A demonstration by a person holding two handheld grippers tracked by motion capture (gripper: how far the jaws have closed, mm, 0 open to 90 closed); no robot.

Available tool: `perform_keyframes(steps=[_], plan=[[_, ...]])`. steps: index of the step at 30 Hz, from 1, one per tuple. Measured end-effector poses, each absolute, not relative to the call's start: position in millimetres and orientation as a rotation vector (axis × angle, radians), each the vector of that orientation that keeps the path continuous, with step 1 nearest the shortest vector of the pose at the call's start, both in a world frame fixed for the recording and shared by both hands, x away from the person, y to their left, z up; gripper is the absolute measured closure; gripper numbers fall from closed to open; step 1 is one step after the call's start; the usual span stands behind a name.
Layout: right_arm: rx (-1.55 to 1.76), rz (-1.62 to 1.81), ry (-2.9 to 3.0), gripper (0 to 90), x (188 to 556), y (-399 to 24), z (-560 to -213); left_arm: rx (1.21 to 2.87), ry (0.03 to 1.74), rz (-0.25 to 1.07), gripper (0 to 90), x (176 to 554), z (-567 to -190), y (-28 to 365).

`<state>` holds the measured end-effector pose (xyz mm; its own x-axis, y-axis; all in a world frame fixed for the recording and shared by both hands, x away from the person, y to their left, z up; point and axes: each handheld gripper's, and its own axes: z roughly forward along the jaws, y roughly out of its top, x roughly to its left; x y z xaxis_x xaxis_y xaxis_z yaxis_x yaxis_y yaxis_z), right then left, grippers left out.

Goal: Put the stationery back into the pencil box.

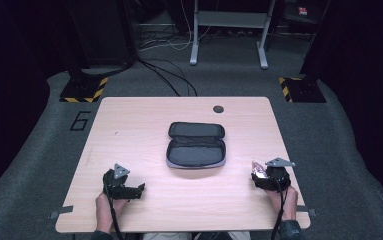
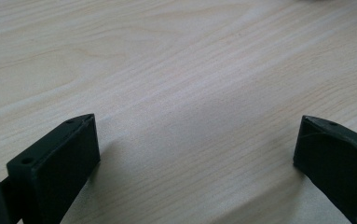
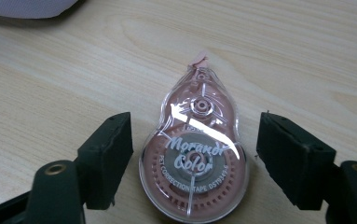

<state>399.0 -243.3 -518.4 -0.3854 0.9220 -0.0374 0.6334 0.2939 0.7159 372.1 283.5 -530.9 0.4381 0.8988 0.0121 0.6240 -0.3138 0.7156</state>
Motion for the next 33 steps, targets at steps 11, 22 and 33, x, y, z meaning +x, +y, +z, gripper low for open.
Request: perform_keyframes(steps=[11, 22, 33], plan=[[1.408, 0.928, 2.116, 39.2, 400.3, -244.1, -521.2, 2.042, 1.277, 0.561, 0.3, 372.0, -531.6, 283.0], [1.395, 0.942, 2.101, 39.4, 395.3, -244.4, -515.7, 2.041, 1.278, 0.561, 0.3, 371.9, -531.6, 283.0], [1.367, 0.98, 2.076, 39.5, 389.9, -244.1, -496.3, 2.042, 1.278, 0.562, 0.4, 371.8, -531.6, 282.9]])
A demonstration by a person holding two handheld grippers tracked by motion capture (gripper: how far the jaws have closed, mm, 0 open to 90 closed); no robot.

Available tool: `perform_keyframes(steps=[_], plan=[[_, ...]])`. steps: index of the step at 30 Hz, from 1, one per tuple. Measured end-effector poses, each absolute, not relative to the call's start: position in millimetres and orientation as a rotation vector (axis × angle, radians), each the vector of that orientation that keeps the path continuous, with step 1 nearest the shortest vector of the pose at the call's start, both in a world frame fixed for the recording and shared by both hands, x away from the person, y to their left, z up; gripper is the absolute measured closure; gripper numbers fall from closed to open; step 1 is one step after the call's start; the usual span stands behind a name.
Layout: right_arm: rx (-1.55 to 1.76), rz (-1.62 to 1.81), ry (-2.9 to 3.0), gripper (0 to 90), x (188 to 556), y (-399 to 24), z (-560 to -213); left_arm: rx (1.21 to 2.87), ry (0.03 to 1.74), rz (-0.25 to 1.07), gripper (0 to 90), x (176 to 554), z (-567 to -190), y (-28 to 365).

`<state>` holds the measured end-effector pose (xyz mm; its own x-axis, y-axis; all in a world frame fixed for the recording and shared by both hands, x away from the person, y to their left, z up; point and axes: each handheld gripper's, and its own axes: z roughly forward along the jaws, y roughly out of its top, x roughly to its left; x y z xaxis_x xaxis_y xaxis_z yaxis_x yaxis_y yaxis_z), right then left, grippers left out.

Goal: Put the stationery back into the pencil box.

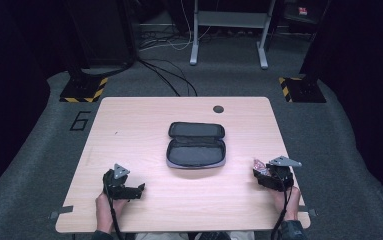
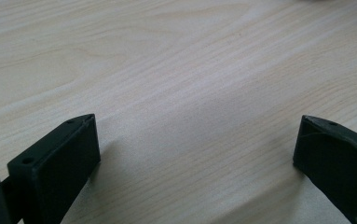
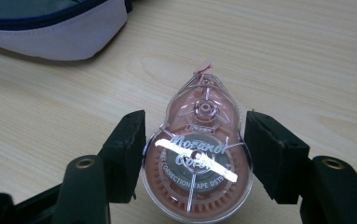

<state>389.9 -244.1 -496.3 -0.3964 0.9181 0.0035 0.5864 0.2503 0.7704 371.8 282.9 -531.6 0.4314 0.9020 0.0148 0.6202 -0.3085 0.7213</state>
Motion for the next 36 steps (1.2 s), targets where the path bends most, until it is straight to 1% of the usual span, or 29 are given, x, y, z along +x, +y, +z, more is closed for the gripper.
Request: perform_keyframes(steps=[20, 36], plan=[[1.27, 1.007, 2.073, 39.5, 387.9, -226.0, -465.8, 2.037, 1.286, 0.557, 0.5, 371.7, -531.3, 282.4], [1.173, 1.038, 2.116, 39.5, 403.1, -199.6, -446.2, 2.032, 1.283, 0.565, 0.6, 371.8, -531.9, 282.3]])
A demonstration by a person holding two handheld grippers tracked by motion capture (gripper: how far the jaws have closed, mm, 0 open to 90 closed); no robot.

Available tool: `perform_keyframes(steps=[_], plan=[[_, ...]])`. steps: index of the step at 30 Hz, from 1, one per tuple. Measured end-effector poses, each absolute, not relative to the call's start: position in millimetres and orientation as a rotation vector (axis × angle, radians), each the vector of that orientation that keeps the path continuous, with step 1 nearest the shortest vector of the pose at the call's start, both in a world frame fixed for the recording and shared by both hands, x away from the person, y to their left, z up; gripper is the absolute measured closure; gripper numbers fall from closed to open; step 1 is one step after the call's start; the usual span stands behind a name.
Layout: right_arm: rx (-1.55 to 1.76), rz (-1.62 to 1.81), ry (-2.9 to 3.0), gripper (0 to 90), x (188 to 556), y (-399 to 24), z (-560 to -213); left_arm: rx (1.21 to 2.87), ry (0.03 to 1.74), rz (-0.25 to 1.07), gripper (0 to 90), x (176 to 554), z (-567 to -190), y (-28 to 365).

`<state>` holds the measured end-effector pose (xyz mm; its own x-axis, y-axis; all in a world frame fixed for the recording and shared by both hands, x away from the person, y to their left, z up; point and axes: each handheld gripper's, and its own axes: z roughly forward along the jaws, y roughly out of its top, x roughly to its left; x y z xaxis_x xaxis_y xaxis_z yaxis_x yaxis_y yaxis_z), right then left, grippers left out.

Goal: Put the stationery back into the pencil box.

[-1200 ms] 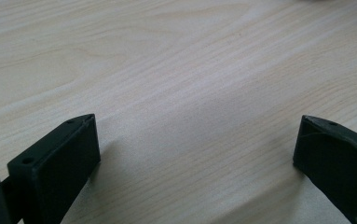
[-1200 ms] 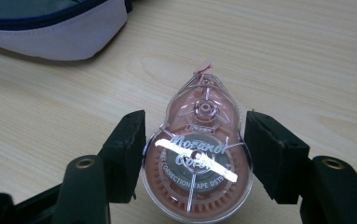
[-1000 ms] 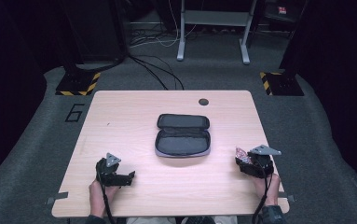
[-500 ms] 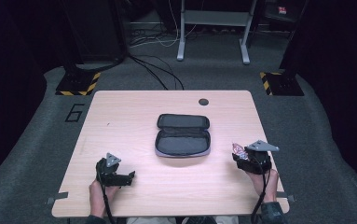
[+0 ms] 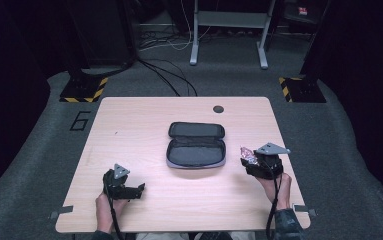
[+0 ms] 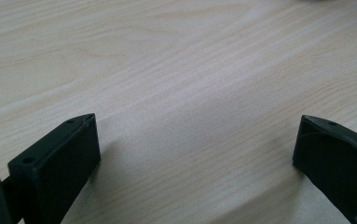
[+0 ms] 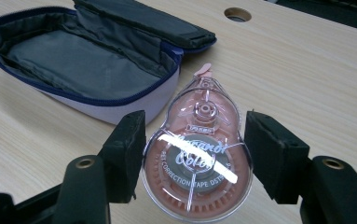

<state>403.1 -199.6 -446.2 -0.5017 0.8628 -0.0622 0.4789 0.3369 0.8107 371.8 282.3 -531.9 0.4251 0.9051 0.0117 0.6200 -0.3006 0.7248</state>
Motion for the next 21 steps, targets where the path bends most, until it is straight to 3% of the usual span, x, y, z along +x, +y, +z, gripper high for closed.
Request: perform_keyframes(steps=[21], plan=[[1.059, 1.092, 2.187, 39.5, 430.6, -153.5, -432.3, 2.04, 1.28, 0.564, 0.6, 371.9, -531.6, 282.9]])
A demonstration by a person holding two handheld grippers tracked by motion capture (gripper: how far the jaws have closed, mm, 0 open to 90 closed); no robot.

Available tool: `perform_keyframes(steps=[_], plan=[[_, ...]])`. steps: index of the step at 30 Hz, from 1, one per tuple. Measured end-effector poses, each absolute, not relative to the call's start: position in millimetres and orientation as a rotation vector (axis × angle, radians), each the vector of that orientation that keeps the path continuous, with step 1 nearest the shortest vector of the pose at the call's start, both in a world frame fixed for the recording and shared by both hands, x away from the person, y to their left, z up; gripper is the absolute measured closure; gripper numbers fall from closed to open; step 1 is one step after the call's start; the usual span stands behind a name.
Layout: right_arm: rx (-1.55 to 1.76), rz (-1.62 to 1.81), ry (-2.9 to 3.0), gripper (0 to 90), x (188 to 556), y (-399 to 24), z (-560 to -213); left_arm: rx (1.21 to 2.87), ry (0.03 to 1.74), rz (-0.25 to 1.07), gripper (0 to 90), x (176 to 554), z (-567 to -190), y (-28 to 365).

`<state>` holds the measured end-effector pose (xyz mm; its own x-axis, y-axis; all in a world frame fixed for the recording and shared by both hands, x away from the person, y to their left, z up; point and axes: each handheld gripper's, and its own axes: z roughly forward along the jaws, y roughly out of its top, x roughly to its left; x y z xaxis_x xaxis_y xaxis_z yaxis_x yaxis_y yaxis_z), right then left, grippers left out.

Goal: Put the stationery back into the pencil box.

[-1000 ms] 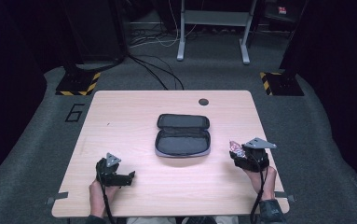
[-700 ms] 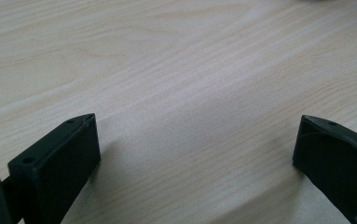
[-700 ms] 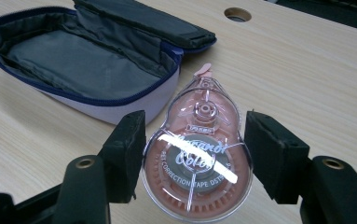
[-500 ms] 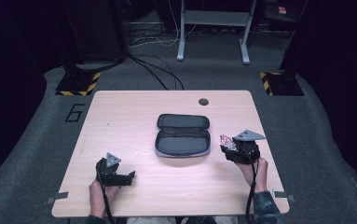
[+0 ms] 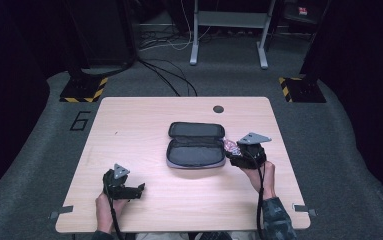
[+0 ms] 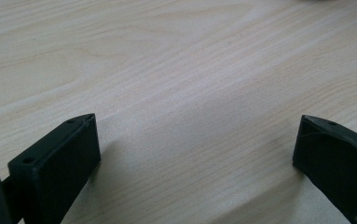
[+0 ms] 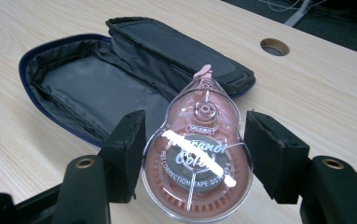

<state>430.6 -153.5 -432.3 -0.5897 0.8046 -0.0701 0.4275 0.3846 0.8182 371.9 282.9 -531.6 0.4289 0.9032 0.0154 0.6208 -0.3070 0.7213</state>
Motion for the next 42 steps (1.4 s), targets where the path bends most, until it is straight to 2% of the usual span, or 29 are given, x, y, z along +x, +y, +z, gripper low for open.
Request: perform_keyframes(steps=[42], plan=[[1.006, 1.071, 2.346, 39.5, 470.4, -88.7, -449.6, 2.039, 1.282, 0.566, 0.8, 371.8, -531.5, 282.9]])
